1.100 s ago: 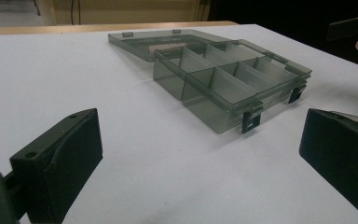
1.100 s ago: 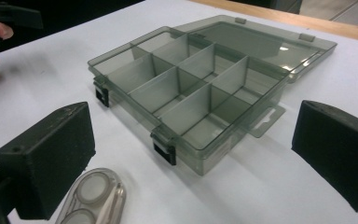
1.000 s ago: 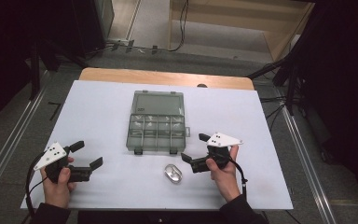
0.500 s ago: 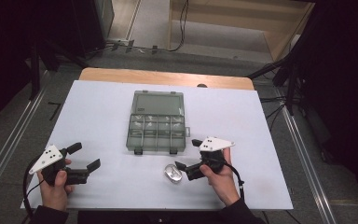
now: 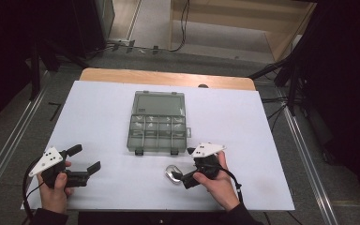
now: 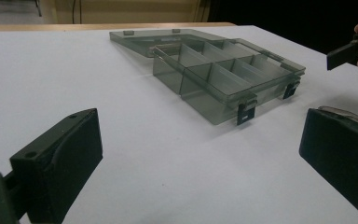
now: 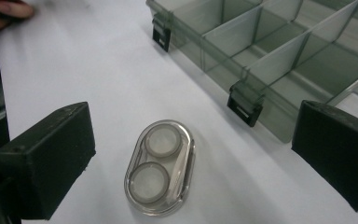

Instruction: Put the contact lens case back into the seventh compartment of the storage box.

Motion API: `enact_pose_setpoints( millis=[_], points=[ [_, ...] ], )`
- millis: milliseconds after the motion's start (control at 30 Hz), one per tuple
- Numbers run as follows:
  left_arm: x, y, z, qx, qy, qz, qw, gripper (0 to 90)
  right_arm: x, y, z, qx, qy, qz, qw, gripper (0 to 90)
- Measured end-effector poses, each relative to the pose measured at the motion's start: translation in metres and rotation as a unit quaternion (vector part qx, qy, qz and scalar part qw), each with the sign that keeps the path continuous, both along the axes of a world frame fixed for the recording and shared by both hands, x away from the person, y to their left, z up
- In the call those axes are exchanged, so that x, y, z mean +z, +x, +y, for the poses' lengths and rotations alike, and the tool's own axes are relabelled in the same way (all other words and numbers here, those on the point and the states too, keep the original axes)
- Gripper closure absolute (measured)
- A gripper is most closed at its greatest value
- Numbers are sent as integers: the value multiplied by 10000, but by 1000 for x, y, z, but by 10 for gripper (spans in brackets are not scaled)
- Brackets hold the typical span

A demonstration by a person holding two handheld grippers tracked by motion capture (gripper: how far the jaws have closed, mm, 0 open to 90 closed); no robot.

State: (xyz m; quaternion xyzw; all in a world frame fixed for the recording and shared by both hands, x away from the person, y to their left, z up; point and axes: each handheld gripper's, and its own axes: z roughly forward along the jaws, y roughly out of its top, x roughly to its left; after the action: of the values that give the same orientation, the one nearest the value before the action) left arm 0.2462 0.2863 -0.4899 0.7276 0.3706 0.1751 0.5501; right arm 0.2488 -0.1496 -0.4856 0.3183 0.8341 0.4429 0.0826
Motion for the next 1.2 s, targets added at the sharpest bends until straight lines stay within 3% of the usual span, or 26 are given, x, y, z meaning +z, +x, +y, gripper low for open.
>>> enact_pose_setpoints(
  millis=[300,367,633,733,1067,1200],
  points=[
    [0,-2,1,-4,-10,7,10000,0,-4,-3,8,52,-206,43,9998,0],
    [0,-2,1,-8,-5,22,10000,0,-5,-4,9,-33,-278,74,9996,36],
    [-1,-2,2,0,-22,51,10000,0,-8,-5,13,76,-367,142,9992,62],
    [-1,-2,2,10,-44,49,10000,0,-9,-5,15,28,-433,146,9990,121],
    [-2,-1,2,-15,-20,67,10000,0,-13,-5,18,59,-555,206,9982,131],
    [-3,-1,2,-35,-11,99,9999,0,-16,-4,19,44,-628,227,9978,193]
  ],
)
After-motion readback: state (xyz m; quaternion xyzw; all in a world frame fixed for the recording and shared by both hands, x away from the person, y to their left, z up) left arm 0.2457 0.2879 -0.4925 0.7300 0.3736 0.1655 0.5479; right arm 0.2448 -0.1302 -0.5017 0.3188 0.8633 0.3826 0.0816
